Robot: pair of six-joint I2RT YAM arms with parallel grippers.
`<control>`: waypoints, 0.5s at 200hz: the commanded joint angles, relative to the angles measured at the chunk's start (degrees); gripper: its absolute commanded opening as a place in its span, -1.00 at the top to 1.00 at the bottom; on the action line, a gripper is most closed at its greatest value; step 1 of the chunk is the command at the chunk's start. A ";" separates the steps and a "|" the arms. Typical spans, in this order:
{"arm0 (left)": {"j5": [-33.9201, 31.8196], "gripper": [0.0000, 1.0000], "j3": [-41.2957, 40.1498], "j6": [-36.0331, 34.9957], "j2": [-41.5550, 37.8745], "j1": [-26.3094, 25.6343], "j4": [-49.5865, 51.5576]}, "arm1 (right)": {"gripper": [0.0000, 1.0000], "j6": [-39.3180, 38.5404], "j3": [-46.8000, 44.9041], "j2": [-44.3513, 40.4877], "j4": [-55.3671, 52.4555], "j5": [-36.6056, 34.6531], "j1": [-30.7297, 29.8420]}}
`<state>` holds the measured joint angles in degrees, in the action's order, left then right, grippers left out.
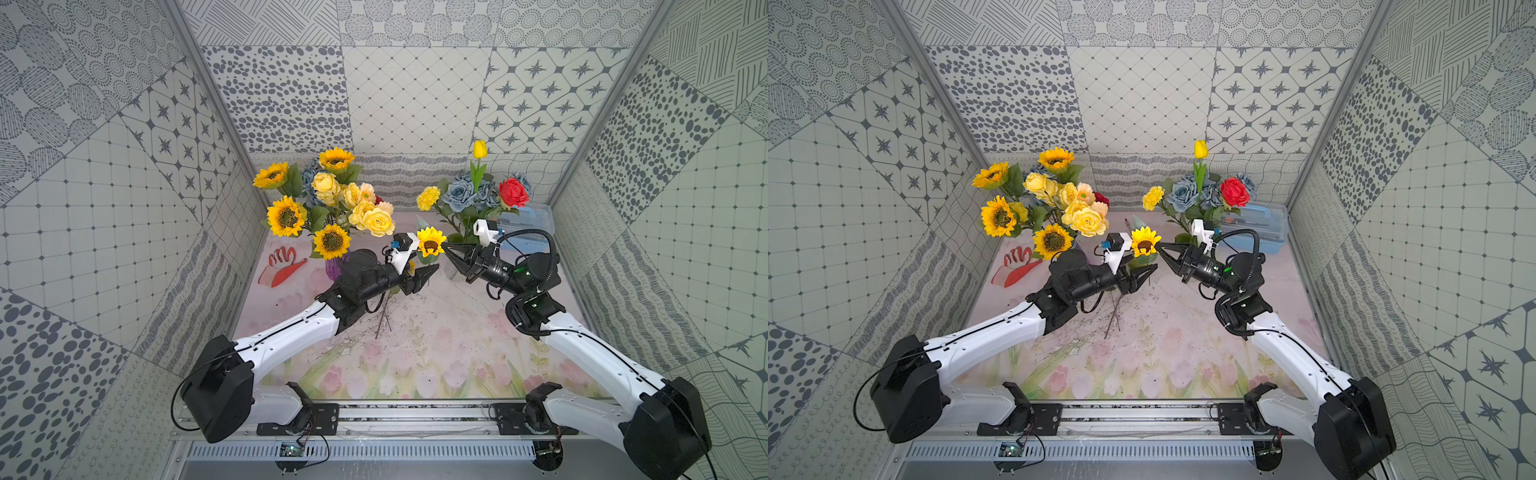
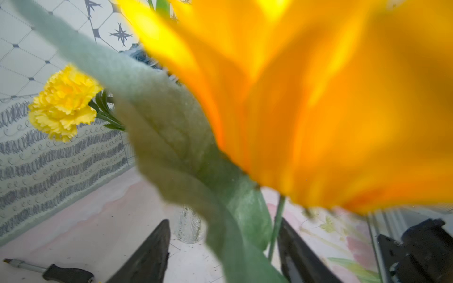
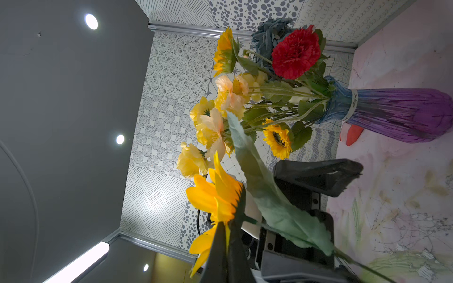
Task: Pick out yellow flowers from the vase
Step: Pick up the flower from the vase.
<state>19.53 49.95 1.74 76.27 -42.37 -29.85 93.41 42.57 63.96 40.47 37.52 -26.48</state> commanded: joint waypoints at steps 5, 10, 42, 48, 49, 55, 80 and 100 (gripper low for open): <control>0.68 0.27 0.93 0.46 1.08 -0.10 -6.10 | 1.00 3.67 -0.73 -1.66 8.00 -2.40 -0.35; 0.88 0.35 0.98 0.37 1.15 -0.02 -5.97 | 1.00 3.87 -0.73 -1.57 8.44 -2.64 -0.40; 2.74 0.69 1.46 0.78 1.34 -0.08 -6.15 | 1.00 7.70 -0.99 0.58 14.56 -3.60 -0.51; 2.92 0.75 1.52 0.97 1.40 -0.15 -6.36 | 1.00 7.63 -1.00 0.63 14.51 -3.51 -0.50; 2.95 0.75 1.49 0.98 1.41 -0.12 -6.36 | 1.00 7.60 -0.99 0.63 14.44 -3.51 -0.50; 3.22 0.78 1.66 1.03 1.38 -0.08 -6.24 | 1.00 7.28 -1.16 0.43 13.85 -3.55 -0.55; 3.02 1.00 2.25 0.73 0.95 -0.09 -3.53 | 1.00 3.98 -0.65 -1.26 8.97 -2.80 -0.18; 0.76 1.00 2.22 0.72 0.25 -0.10 0.04 | 0.82 -4.74 2.50 -4.53 -3.46 -2.18 -0.03</control>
<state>20.84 51.20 2.17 77.49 -42.37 -30.55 96.42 41.98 63.40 46.04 34.46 -26.61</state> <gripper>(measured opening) 0.048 0.047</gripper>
